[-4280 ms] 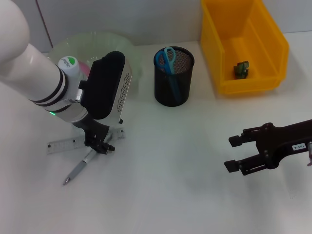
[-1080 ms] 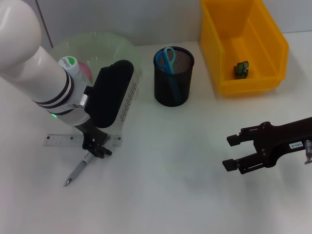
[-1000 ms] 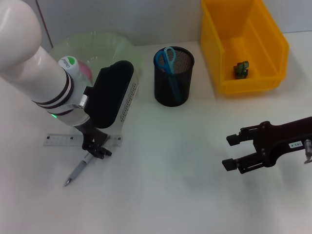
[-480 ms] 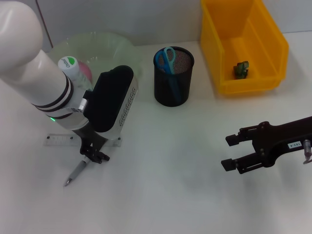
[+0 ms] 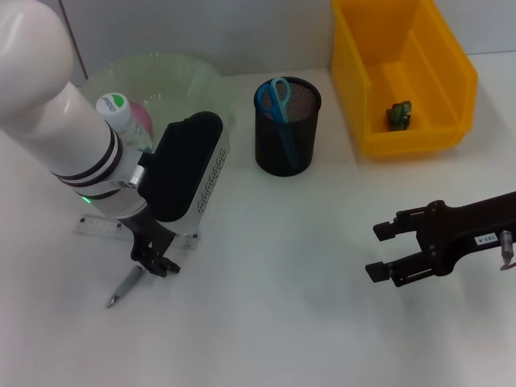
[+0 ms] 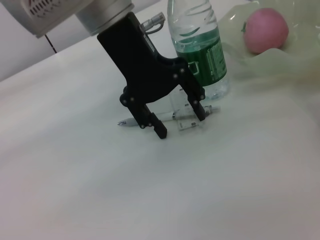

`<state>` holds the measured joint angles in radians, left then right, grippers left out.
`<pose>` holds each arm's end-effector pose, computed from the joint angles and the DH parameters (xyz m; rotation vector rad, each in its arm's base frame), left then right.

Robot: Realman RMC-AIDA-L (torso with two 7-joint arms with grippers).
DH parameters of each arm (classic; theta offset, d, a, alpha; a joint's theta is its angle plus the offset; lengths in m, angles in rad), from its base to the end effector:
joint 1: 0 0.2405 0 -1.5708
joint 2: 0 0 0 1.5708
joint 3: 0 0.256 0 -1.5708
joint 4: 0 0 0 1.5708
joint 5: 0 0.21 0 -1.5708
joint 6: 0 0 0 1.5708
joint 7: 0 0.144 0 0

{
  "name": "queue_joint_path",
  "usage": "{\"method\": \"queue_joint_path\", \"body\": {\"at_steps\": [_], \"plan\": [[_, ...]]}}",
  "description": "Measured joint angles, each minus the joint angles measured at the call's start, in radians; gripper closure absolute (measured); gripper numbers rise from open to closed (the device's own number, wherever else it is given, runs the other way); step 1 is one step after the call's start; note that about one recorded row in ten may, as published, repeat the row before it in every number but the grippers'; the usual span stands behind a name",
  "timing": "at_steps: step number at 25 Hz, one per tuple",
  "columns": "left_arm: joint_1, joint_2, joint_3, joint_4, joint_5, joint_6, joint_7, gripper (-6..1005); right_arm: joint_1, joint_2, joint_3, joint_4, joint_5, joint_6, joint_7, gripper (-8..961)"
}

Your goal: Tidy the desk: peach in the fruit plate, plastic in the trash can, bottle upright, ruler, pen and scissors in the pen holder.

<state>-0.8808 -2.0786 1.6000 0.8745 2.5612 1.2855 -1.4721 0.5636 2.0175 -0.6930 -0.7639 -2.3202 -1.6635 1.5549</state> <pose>-0.1672 0.3846 -0.0744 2.8959 -0.8136 -0.8896 0.2834 0.3241 0.0243 -2.9108 0.7442 0.2519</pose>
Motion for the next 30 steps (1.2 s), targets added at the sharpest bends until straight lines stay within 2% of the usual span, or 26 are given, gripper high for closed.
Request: {"method": "queue_joint_path", "body": {"at_steps": [17,30], "plan": [[0.002,0.000,0.000,0.011,-0.002,-0.010,0.007,314,0.001,0.003,0.000,-0.001,-0.004,0.001,-0.002,135],[0.000,0.000,0.008,0.011,-0.002,-0.014,0.007,416,0.003,0.003,-0.005,-0.004,-0.004,0.001,-0.001,135]]}}
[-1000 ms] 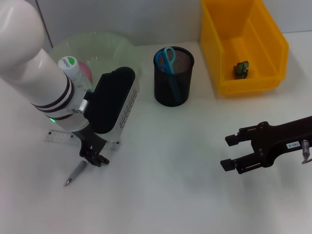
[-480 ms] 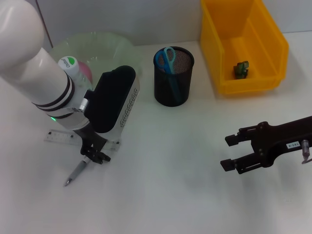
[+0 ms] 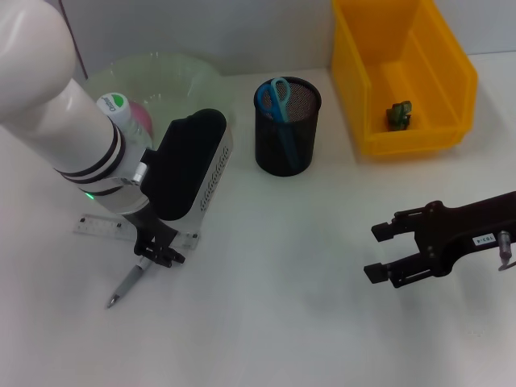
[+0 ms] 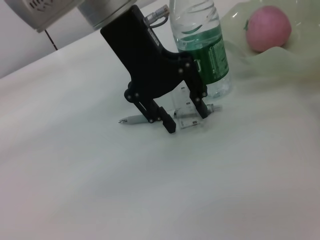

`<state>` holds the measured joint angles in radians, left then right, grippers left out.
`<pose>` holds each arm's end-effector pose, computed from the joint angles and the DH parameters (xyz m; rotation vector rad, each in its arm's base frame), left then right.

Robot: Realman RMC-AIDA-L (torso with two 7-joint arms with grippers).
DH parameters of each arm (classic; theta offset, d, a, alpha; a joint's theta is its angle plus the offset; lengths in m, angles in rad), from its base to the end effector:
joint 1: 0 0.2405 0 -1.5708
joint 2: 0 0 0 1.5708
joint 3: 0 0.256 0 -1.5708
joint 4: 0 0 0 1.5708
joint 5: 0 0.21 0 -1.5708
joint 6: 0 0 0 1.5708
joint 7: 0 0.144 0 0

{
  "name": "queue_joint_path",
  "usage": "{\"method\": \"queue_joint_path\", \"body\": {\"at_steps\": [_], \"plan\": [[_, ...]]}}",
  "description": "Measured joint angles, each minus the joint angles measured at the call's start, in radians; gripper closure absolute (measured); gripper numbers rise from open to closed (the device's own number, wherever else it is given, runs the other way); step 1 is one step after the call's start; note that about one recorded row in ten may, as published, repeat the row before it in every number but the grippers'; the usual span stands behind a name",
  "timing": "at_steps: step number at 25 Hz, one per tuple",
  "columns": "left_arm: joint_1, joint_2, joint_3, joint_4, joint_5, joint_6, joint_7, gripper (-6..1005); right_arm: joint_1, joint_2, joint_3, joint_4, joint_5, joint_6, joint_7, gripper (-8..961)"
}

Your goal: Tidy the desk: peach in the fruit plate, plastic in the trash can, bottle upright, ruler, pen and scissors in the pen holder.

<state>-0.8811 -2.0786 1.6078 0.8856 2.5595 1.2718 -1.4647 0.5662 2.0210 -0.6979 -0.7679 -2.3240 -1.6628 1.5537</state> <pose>-0.1634 0.3864 -0.0750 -2.8836 0.8491 0.8833 0.2820 0.3245 0.0230 -2.9175 0.7342 0.2438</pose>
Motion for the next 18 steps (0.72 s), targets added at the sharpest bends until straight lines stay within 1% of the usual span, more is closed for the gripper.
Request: {"method": "queue_joint_path", "body": {"at_steps": [17,18], "plan": [[0.010,-0.001,0.011,0.007,-0.012,-0.038,0.022,519,0.001,0.001,-0.005,-0.002,0.000,0.000,0.002,135],[0.010,-0.001,0.011,0.008,-0.013,-0.037,0.022,555,0.001,0.001,-0.005,-0.002,0.000,0.000,0.003,135]]}}
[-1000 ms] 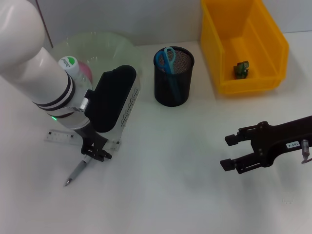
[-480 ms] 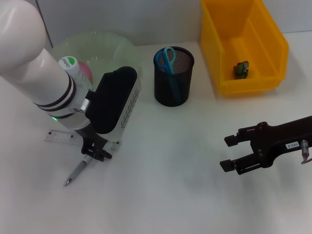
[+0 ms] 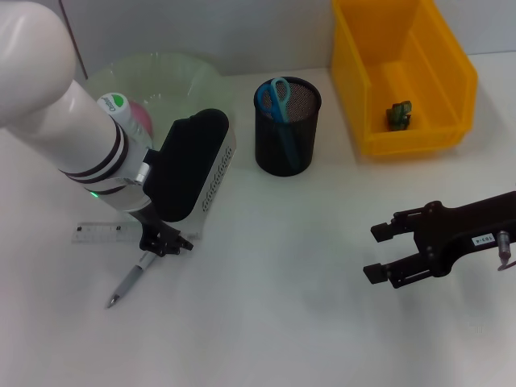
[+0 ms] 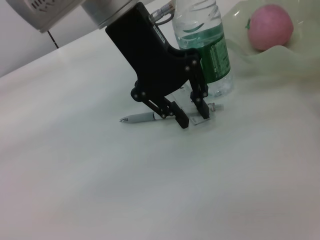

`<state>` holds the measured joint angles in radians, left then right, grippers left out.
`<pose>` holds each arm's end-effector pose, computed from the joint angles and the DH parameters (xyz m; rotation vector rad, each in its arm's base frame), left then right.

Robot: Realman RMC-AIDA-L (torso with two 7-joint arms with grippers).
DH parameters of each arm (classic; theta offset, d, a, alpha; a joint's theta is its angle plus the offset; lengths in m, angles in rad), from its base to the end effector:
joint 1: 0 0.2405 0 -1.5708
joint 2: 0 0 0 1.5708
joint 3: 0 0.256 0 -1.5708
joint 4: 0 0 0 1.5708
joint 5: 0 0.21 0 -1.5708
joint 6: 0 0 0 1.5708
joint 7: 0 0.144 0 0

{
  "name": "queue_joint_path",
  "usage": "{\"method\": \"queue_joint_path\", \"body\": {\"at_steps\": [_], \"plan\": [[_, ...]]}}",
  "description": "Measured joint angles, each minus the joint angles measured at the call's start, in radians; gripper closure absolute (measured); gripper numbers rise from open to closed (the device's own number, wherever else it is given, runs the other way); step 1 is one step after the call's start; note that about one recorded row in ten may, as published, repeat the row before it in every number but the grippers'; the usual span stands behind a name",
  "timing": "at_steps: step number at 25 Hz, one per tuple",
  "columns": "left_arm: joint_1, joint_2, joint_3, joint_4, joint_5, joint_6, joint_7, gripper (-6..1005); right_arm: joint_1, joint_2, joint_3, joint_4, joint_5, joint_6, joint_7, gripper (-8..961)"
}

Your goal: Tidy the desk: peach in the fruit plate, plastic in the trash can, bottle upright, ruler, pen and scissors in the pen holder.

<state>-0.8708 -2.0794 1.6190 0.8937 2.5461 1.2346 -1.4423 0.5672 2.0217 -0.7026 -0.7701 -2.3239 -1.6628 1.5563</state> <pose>-0.1617 0.3881 -0.0774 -2.8551 0.8909 0.8519 0.2812 0.3248 0.0225 -2.9207 0.7322 0.2398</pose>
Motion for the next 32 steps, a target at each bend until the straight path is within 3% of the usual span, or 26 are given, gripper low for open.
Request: {"method": "queue_joint_path", "body": {"at_steps": [5,12,22,23,28,32], "plan": [[0.002,0.000,0.003,-0.005,-0.002,-0.005,0.000,737,0.000,0.000,-0.001,0.001,0.000,0.000,0.001,135],[0.009,-0.001,0.011,0.014,-0.001,-0.002,-0.013,797,0.000,0.000,-0.002,-0.002,0.000,-0.007,0.011,135],[0.086,0.001,0.057,0.174,-0.003,-0.006,-0.104,811,-0.005,-0.001,-0.002,-0.007,0.000,-0.013,0.011,135],[0.089,0.002,0.055,0.182,-0.005,-0.009,-0.113,635,-0.005,-0.001,-0.002,-0.007,0.000,-0.014,0.011,135],[0.086,0.003,0.048,0.167,0.000,-0.050,-0.115,425,-0.006,-0.002,-0.002,-0.008,0.000,-0.020,0.012,135],[0.076,0.004,0.048,0.128,0.006,-0.062,-0.112,332,-0.004,-0.002,-0.001,-0.008,0.000,-0.020,0.016,135]]}}
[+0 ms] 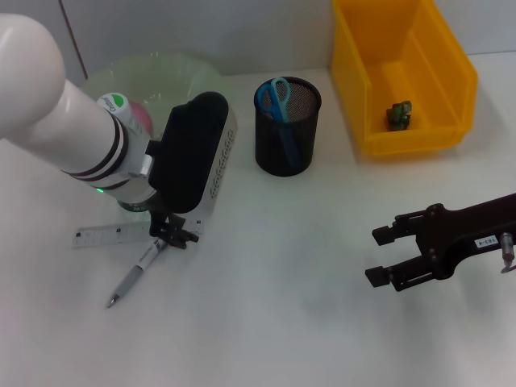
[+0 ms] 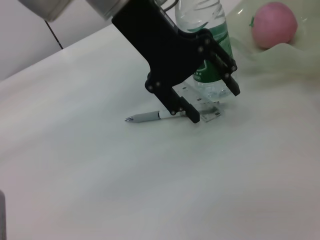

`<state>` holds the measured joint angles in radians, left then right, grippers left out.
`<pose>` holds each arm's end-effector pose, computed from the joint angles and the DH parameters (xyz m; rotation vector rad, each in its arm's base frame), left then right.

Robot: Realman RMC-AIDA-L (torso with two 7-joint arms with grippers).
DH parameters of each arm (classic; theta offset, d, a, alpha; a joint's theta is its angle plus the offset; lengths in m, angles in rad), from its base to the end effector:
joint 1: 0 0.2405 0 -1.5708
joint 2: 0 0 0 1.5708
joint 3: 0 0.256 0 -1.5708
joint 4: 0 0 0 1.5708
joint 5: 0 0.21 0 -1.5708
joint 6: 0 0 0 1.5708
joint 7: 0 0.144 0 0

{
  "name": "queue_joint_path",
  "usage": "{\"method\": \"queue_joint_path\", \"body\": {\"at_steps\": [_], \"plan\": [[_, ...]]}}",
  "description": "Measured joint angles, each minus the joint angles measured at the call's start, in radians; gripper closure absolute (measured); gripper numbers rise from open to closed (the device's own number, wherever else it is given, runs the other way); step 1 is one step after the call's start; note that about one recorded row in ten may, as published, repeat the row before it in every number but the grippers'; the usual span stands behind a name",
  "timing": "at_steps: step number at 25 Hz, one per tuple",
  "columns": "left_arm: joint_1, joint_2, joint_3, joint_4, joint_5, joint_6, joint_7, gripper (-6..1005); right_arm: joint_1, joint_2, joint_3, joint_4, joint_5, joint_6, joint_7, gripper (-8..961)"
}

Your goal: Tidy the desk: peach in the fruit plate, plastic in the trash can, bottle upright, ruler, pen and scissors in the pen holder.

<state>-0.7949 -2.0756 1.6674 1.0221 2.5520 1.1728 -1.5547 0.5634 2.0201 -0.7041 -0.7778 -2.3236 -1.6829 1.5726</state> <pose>-0.1540 0.3874 -0.0745 -2.7735 0.8081 0.7768 0.2807 0.3223 0.0242 -2.9302 0.7538 0.2436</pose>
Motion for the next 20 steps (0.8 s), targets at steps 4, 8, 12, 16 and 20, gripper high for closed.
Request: {"method": "queue_joint_path", "body": {"at_steps": [4,8,12,16,20], "plan": [[-0.010,0.000,0.000,-0.032,0.003,-0.004,0.007,287,0.000,0.000,0.000,0.000,0.000,0.000,0.007,135],[-0.023,0.000,0.001,-0.060,0.004,-0.009,0.011,289,0.002,0.001,0.000,0.000,0.000,-0.002,0.011,135],[-0.029,0.000,0.000,-0.079,0.008,-0.015,0.021,291,0.004,0.001,0.000,0.000,0.000,-0.002,0.013,135],[-0.036,-0.001,0.002,-0.093,0.025,-0.002,0.020,293,0.004,0.002,0.000,0.002,-0.001,-0.002,0.014,135],[-0.037,-0.001,0.008,-0.086,0.036,0.019,0.012,294,0.004,0.002,-0.002,0.004,-0.004,0.002,0.014,135]]}}
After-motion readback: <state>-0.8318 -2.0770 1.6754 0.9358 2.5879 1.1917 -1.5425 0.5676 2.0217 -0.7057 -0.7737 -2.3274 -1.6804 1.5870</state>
